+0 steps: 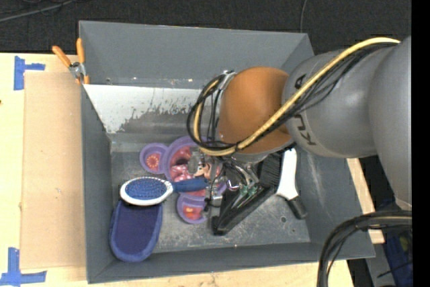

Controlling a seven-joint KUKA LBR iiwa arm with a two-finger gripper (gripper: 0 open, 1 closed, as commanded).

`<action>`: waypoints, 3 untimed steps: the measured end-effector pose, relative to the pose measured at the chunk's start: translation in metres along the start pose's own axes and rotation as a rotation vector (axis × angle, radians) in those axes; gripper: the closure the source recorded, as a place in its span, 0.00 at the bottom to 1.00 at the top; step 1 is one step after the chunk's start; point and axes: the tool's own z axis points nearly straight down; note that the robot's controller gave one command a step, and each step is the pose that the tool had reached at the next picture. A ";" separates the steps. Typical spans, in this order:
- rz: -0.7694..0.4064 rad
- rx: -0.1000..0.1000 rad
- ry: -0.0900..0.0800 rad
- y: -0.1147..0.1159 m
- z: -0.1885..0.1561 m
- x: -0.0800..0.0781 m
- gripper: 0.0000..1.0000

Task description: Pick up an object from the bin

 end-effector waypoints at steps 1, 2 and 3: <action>-0.048 0.000 -0.001 -0.005 0.040 -0.003 0.00; -0.406 0.000 0.001 0.009 0.031 -0.005 0.00; -0.556 -0.001 -0.002 0.011 0.061 -0.002 0.00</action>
Offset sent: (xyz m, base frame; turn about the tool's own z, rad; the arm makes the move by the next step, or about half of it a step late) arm 0.0053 0.0172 -0.0248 -0.5393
